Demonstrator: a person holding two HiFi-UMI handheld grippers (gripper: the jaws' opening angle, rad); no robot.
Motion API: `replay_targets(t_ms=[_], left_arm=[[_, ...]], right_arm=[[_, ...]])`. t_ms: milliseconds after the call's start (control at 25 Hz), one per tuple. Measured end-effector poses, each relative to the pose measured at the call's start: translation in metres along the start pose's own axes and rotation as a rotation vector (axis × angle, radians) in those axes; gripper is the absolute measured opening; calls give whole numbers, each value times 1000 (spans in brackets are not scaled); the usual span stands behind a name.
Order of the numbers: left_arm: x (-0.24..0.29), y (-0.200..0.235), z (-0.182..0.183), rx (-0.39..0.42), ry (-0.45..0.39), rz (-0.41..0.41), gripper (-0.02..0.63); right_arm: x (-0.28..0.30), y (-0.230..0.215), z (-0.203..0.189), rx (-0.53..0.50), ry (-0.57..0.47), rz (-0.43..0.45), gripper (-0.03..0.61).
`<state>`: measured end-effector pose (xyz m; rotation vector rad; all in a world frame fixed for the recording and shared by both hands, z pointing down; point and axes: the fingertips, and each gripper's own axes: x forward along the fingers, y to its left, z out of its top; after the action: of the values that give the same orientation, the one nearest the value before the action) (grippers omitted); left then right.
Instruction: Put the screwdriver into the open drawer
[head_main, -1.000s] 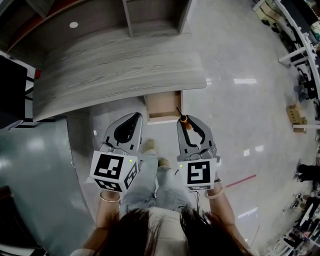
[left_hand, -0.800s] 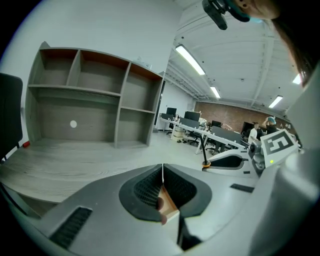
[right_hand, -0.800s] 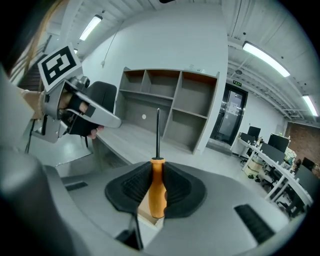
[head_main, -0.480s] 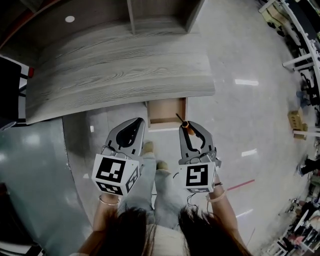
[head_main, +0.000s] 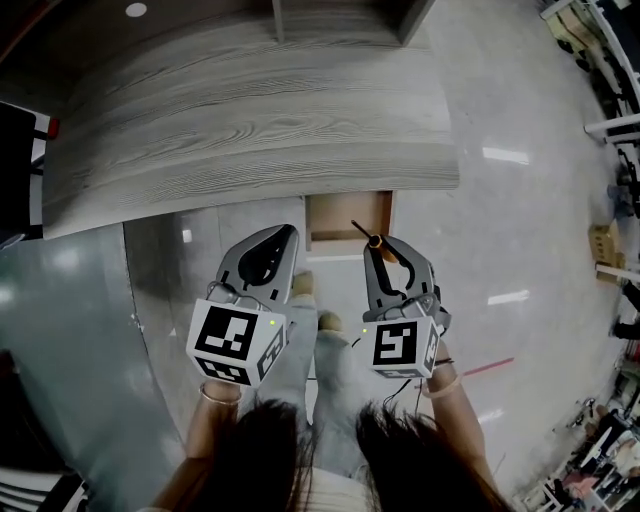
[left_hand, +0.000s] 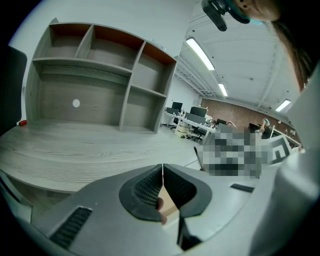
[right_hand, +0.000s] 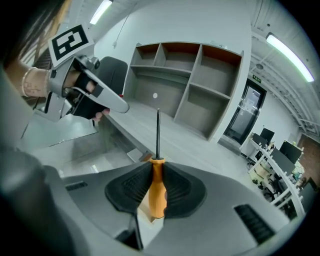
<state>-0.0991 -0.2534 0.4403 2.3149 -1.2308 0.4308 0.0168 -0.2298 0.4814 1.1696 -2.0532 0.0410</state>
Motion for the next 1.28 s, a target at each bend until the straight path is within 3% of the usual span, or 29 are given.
replay_targets(t_ms=[1280], left_arm=[[61, 41, -88, -46, 110, -3, 21]], right_arm=[[112, 42, -89, -103, 168, 112, 81]])
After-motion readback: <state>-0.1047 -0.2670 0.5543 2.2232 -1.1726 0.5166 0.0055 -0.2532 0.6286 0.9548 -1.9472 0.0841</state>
